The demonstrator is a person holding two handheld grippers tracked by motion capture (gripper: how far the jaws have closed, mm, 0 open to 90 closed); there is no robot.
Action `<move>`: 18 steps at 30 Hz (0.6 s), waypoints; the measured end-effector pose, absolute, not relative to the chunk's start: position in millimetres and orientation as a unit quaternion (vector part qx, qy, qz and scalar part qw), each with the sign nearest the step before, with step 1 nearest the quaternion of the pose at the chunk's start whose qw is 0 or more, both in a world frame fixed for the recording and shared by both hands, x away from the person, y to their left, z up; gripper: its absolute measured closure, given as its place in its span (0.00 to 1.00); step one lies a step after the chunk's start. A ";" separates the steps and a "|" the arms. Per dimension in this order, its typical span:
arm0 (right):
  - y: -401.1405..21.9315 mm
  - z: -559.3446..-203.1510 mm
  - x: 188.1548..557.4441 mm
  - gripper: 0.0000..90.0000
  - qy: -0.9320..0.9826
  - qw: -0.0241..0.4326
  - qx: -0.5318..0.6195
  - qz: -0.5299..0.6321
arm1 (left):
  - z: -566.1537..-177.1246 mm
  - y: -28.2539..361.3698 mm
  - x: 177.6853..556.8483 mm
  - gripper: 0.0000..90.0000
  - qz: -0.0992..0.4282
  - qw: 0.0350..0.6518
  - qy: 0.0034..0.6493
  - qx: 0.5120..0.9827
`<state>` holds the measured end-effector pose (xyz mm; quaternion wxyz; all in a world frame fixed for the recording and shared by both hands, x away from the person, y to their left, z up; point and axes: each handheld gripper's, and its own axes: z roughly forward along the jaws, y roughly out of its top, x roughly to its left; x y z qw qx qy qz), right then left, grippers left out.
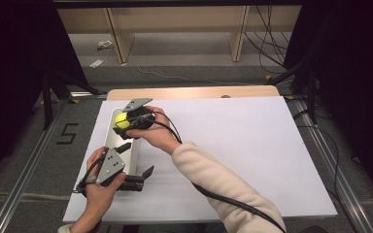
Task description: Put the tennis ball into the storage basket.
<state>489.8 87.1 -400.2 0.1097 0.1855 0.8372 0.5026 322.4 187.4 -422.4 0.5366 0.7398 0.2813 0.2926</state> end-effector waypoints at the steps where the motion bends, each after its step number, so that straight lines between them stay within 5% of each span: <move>1: 87.1 -400.3 489.8 0.30 0.837 0.109 0.186 0.503 | -422.4 187.5 322.5 0.00 0.294 0.536 0.281 0.740; 18: 92.8 -404.9 491.8 0.29 0.841 0.102 0.184 0.498 | -421.9 187.0 321.7 0.00 0.295 0.536 0.276 0.742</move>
